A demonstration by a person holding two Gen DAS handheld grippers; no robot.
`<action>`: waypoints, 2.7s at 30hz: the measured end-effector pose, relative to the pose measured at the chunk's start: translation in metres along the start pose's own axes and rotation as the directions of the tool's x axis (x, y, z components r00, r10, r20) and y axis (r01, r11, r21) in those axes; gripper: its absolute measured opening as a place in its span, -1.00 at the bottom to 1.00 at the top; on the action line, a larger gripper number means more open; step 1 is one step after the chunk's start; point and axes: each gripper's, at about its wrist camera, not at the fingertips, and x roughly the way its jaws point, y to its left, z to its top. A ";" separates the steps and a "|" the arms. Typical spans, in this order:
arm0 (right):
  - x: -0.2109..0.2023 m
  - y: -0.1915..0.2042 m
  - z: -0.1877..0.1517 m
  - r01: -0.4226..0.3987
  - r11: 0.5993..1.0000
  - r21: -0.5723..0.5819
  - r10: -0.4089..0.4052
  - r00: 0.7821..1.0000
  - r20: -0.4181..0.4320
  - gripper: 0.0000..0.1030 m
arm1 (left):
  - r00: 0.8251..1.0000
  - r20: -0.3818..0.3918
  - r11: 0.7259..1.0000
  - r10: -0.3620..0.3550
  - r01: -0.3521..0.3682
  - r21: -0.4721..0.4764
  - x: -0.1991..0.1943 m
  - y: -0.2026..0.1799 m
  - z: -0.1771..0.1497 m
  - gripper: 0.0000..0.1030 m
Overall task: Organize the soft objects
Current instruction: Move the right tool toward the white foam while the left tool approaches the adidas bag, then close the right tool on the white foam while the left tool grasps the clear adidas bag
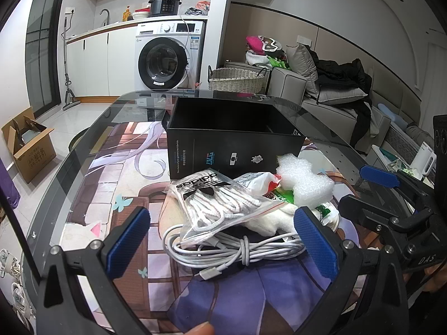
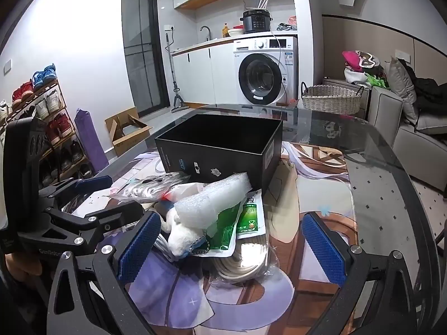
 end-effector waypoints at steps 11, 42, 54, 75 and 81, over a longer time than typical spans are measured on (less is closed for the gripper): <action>-0.001 0.002 -0.001 0.001 1.000 -0.002 -0.001 1.000 -0.004 0.99 | 1.000 0.001 1.000 0.000 0.000 0.000 0.000 0.000 0.000 1.00; 0.002 0.003 0.001 0.011 1.000 -0.029 -0.012 0.999 -0.031 0.99 | 1.000 0.002 1.000 0.001 -0.001 -0.003 0.000 0.008 0.001 1.00; 0.012 0.002 0.010 0.015 0.999 -0.034 -0.017 0.997 -0.070 0.99 | 1.000 0.005 1.000 -0.001 0.001 0.029 0.001 0.013 0.008 1.00; 0.053 0.022 0.018 0.059 0.995 -0.078 -0.072 0.984 -0.162 0.99 | 0.999 -0.032 0.999 -0.037 0.037 -0.016 0.007 0.034 0.026 1.00; 0.053 -0.002 0.018 0.126 0.992 -0.030 -0.129 0.975 -0.181 0.99 | 0.996 -0.074 0.999 -0.041 0.040 -0.015 0.018 0.035 0.026 1.00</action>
